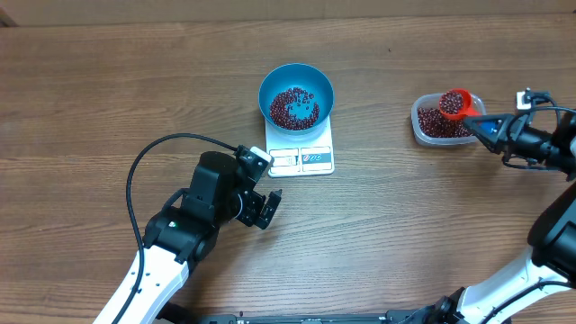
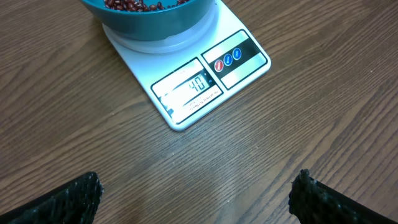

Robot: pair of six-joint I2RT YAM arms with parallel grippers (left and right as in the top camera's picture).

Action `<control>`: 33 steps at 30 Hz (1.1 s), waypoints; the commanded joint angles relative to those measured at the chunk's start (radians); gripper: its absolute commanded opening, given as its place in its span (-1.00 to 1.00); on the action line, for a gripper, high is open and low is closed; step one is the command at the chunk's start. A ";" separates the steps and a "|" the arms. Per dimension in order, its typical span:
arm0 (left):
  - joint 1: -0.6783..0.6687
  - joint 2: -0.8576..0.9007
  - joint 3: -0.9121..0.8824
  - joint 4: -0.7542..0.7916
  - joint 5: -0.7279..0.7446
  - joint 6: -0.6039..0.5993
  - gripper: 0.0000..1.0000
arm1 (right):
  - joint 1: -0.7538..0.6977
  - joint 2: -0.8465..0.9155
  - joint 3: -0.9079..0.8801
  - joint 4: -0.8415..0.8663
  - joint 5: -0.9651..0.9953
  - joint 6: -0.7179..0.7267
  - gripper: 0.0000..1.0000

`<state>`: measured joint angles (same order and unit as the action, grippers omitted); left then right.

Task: Scoop item into bowl and weigh 150g on scale
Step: 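Lift the filled scoop out of the tub with the right gripper, then move the scoop over the blue bowl and pour the beans in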

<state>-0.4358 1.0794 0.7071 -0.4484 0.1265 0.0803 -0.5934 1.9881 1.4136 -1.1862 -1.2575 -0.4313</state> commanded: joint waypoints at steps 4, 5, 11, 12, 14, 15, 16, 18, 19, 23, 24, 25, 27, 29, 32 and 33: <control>0.003 0.005 -0.003 0.002 -0.006 -0.009 0.99 | 0.114 -0.025 0.027 0.002 -0.047 -0.009 -0.92; 0.004 0.005 -0.003 0.002 -0.006 -0.009 0.99 | 0.138 -0.025 0.037 0.003 -0.046 0.000 -0.93; 0.003 0.005 -0.003 0.002 -0.006 -0.009 0.99 | 0.287 -0.025 0.126 0.021 -0.046 0.084 -0.93; 0.003 0.005 -0.003 0.002 -0.006 -0.009 0.99 | 0.311 -0.025 0.140 0.032 -0.046 0.104 -0.93; 0.003 0.005 -0.003 0.002 -0.006 -0.009 0.99 | 0.364 -0.025 0.171 0.066 -0.043 0.155 -0.93; 0.003 0.005 -0.003 0.002 -0.006 -0.009 0.99 | 0.389 -0.025 0.183 0.088 -0.038 0.184 -0.93; 0.004 0.005 -0.003 0.002 -0.006 -0.009 0.99 | 0.414 -0.025 0.196 0.111 -0.027 0.216 -0.93; 0.003 0.005 -0.003 0.002 -0.006 -0.010 0.99 | 0.470 -0.025 0.218 0.170 0.012 0.294 -0.93; 0.004 0.005 -0.003 0.002 -0.006 -0.009 0.99 | 0.495 -0.025 0.225 0.200 0.035 0.332 -0.93; 0.003 0.005 -0.003 0.002 -0.006 -0.009 0.99 | 0.592 -0.025 0.238 0.311 0.129 0.455 -0.92; 0.004 0.005 -0.003 0.002 -0.006 -0.009 0.99 | 0.612 -0.025 0.238 0.329 0.150 0.475 -0.93; 0.003 0.005 -0.003 0.002 -0.006 -0.009 0.99 | 0.634 -0.025 0.238 0.346 0.175 0.492 -0.93; 0.003 0.005 -0.003 0.002 -0.006 -0.010 0.99 | 0.671 -0.025 0.238 0.360 0.226 0.509 -0.93; 0.003 0.005 -0.003 0.002 -0.006 -0.009 0.99 | 0.706 -0.025 0.238 0.366 0.282 0.513 -0.93; 0.003 0.005 -0.003 0.002 -0.006 -0.009 0.99 | 0.756 -0.025 0.238 0.367 0.371 0.513 -0.93; 0.004 0.005 -0.003 0.002 -0.006 -0.009 0.99 | 0.774 -0.025 0.238 0.367 0.408 0.513 -0.93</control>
<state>-0.4358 1.0794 0.7071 -0.4484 0.1265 0.0803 0.1421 1.9881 1.6238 -0.8268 -0.9806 0.0559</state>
